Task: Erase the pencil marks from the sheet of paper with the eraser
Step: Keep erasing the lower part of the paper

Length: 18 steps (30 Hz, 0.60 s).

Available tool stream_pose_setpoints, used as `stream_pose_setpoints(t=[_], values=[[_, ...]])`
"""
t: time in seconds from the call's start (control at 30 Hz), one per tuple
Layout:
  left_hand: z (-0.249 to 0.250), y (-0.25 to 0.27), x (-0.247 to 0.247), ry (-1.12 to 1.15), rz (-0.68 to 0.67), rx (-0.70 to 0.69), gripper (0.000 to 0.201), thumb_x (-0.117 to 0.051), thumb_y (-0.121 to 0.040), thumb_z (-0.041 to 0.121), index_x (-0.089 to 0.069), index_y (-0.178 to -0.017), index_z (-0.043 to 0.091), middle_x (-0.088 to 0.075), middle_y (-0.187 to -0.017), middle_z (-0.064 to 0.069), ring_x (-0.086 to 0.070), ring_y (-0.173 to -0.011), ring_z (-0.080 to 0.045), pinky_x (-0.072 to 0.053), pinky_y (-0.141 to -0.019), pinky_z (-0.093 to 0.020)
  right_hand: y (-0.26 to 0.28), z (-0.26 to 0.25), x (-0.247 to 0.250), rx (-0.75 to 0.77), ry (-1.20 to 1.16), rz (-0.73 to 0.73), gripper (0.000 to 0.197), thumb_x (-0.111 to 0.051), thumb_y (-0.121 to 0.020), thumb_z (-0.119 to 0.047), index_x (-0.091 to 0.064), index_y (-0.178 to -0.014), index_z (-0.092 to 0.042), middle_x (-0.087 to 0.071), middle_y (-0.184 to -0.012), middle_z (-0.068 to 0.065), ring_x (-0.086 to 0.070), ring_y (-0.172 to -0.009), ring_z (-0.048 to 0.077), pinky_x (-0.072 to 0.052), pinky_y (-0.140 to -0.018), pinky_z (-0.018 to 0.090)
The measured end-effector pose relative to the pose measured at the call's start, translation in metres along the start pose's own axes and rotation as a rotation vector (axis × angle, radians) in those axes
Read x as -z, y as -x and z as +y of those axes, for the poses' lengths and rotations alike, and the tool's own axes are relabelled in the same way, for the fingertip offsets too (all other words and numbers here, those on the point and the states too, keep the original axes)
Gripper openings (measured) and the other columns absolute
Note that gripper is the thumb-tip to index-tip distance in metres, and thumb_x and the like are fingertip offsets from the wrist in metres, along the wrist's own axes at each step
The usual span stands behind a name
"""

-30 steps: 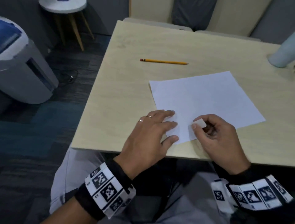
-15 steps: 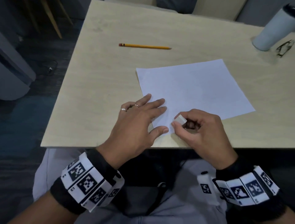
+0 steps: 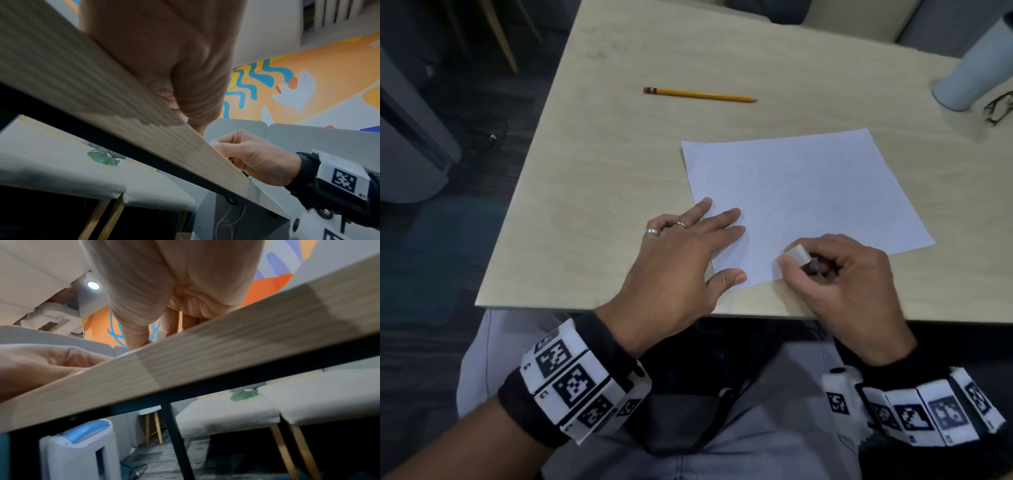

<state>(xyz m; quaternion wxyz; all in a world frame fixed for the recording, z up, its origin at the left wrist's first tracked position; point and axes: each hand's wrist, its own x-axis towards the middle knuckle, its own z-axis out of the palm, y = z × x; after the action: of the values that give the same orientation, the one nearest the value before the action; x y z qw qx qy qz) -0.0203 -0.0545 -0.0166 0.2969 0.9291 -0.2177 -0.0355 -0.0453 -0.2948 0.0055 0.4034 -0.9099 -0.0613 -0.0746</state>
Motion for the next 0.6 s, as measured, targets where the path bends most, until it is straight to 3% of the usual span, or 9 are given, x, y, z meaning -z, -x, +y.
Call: stream_pose_setpoints(t=[0.13,0.3,0.37,0.43,0.5,0.6], values=[[-0.001,0.001,-0.001,-0.006,0.002,-0.002,0.062,-0.053,-0.095,0.065,-0.053,-0.151,0.038,-0.033,-0.165,0.026,-0.014,-0.159,-0.002,-0.016,-0.122,-0.039,0.005,-0.016,-0.025,0.146,0.060,-0.100,0.020,-0.080,-0.094,-0.021,-0.073,-0.077,-0.014,-0.053,-0.065,-0.005,-0.051,-0.069,0.020,-0.042,-0.066,0.032],[-0.001,-0.001,0.001,-0.020,-0.006,-0.006,0.059,-0.062,-0.099,0.058,-0.049,-0.153,0.039,-0.028,-0.166,0.028,-0.010,-0.160,-0.002,-0.010,-0.121,-0.034,-0.006,0.006,-0.005,0.011,0.031,0.035,0.014,-0.081,-0.090,-0.015,-0.076,-0.077,-0.016,-0.063,-0.068,-0.004,-0.054,-0.072,0.021,-0.048,-0.069,0.043],[0.000,-0.002,0.000,-0.025,-0.002,-0.008,0.060,-0.056,-0.099,0.063,-0.049,-0.153,0.039,-0.029,-0.166,0.028,-0.010,-0.159,-0.001,-0.012,-0.122,-0.036,-0.004,-0.008,-0.020,0.021,-0.059,-0.004,0.012,-0.083,-0.089,-0.016,-0.079,-0.079,-0.022,-0.069,-0.073,-0.005,-0.060,-0.073,0.020,-0.051,-0.070,0.039],[-0.001,-0.001,-0.001,-0.019,0.005,-0.011,0.064,-0.049,-0.095,0.065,-0.050,-0.153,0.038,-0.031,-0.166,0.026,-0.012,-0.159,-0.002,-0.014,-0.120,-0.036,-0.001,-0.018,-0.034,0.095,-0.029,-0.078,0.015,-0.083,-0.090,-0.019,-0.077,-0.077,-0.024,-0.064,-0.068,-0.007,-0.058,-0.072,0.020,-0.048,-0.068,0.033],[-0.001,0.000,0.000,-0.009,0.000,-0.015,0.062,-0.055,-0.096,0.062,-0.051,-0.153,0.036,-0.031,-0.166,0.025,-0.012,-0.160,-0.003,-0.014,-0.121,-0.038,-0.008,-0.008,-0.028,0.087,0.009,-0.072,0.017,-0.082,-0.089,-0.020,-0.074,-0.074,-0.019,-0.057,-0.064,-0.004,-0.053,-0.069,0.020,-0.046,-0.068,0.037],[-0.001,0.000,0.002,-0.010,-0.006,-0.018,0.059,-0.064,-0.100,0.053,-0.049,-0.154,0.036,-0.029,-0.167,0.025,-0.010,-0.160,-0.003,-0.013,-0.123,-0.041,-0.020,0.011,-0.005,0.003,0.057,0.047,0.017,-0.080,-0.088,-0.019,-0.072,-0.073,-0.014,-0.059,-0.064,-0.003,-0.052,-0.070,0.019,-0.048,-0.070,0.045]])
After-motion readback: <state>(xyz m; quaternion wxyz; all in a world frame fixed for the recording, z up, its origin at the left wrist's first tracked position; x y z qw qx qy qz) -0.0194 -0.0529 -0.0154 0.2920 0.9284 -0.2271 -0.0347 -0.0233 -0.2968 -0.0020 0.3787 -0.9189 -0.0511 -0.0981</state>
